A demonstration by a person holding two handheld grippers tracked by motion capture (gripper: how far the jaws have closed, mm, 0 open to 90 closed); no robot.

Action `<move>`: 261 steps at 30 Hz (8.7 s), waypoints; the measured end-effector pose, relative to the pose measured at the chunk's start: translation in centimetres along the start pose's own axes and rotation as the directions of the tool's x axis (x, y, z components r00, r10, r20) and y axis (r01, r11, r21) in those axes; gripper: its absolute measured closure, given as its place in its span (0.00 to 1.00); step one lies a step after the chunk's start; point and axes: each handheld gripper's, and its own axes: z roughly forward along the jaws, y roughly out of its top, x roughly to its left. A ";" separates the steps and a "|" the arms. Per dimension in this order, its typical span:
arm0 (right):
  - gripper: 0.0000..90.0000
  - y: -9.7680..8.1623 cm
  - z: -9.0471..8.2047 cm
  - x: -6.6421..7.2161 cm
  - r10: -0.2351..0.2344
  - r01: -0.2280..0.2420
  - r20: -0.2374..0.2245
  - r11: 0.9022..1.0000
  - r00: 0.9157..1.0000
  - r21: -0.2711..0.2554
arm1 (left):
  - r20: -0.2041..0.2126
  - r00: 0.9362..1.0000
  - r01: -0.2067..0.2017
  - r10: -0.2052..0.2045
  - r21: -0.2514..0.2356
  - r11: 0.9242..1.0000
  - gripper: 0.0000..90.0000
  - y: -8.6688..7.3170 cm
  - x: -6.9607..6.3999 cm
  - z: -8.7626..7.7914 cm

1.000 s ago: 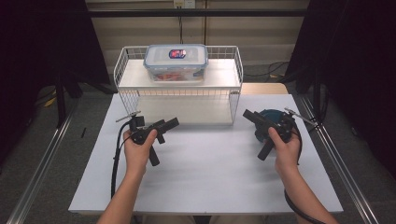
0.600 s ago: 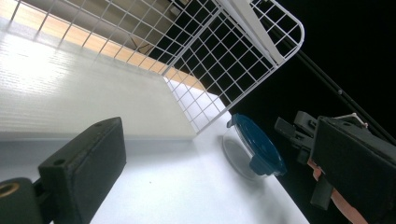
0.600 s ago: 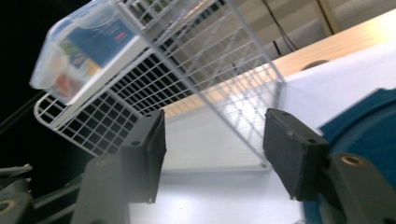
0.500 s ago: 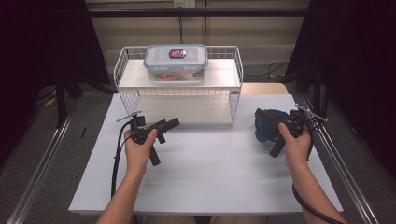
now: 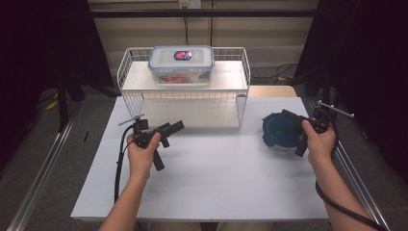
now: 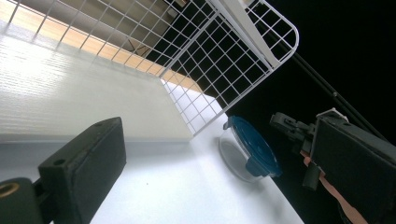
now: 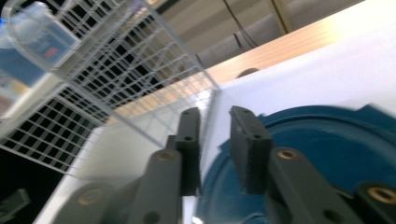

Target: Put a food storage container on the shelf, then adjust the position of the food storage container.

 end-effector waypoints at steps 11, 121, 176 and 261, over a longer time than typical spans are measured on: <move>1.00 1.6 0.7 -2.8 0.022 -0.025 0.058 0.998 0.998 0.055 | -0.003 1.000 -0.012 0.012 -0.006 1.000 0.04 0.2 0.2 -0.3; 1.00 -0.2 0.7 -7.2 0.021 -0.042 0.174 0.992 0.985 0.118 | 0.051 0.998 -0.024 0.023 0.002 1.000 0.03 -0.4 0.0 0.4; 1.00 -6.7 -0.3 -0.9 -0.053 0.041 0.049 0.977 0.997 0.208 | 0.056 0.998 -0.013 0.011 0.033 0.999 0.03 -0.8 0.0 1.2; 0.79 -11.7 6.4 9.0 -0.012 0.064 -0.186 0.958 0.982 0.279 | -0.098 0.995 0.014 0.001 0.153 0.988 0.03 -2.1 1.1 -3.4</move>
